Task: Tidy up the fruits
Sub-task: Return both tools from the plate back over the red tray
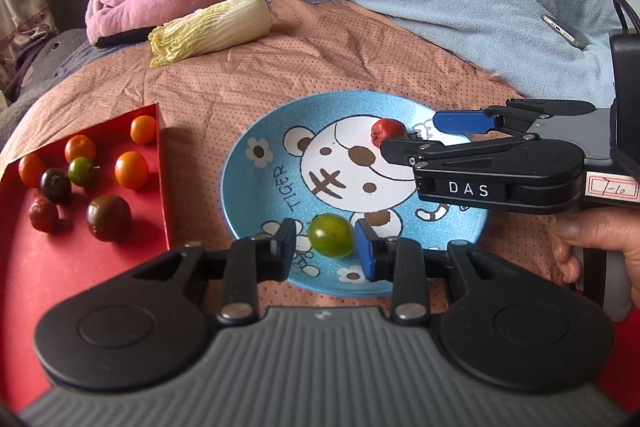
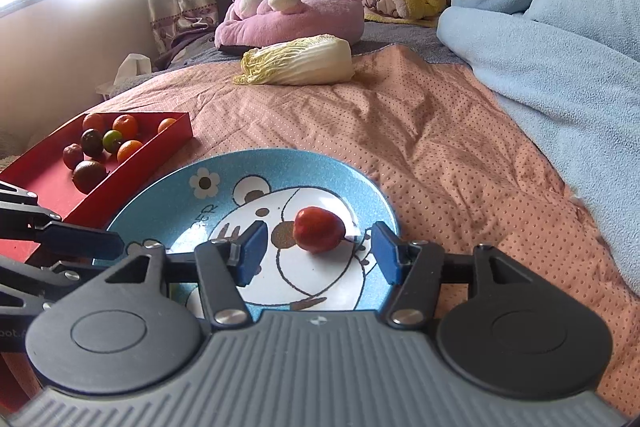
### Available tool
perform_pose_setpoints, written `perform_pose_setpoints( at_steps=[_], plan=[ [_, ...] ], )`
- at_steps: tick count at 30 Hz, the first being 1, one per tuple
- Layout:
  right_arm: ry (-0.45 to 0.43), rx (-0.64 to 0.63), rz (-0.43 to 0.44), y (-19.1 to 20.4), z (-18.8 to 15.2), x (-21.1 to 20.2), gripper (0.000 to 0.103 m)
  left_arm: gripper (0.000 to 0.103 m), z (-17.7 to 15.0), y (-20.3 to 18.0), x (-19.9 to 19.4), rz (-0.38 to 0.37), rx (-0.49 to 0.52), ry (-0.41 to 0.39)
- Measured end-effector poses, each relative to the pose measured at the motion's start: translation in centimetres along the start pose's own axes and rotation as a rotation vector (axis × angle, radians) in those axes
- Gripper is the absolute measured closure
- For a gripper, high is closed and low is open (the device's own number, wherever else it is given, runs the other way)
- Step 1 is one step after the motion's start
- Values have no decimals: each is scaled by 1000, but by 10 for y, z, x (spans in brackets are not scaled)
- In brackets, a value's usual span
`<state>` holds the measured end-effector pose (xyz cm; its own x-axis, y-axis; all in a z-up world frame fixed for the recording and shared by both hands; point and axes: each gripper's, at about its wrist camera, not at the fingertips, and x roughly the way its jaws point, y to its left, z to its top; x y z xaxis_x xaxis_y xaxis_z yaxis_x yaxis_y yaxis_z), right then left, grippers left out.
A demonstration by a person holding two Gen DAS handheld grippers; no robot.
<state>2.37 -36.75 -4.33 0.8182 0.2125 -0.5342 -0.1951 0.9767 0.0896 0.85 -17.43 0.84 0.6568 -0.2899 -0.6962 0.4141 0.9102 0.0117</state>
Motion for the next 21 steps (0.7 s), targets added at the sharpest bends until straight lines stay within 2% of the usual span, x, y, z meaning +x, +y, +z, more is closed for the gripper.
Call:
perform_pose_setpoints(
  at_steps=[10,21],
  plan=[
    [-34,-26,-13,5,-2,-10,34,68,-4,26,-37,34,-27,-60],
    [-41,-67,-28,20,-7,-14,34,68,-35,94,-64,136,-56,-70]
  ],
)
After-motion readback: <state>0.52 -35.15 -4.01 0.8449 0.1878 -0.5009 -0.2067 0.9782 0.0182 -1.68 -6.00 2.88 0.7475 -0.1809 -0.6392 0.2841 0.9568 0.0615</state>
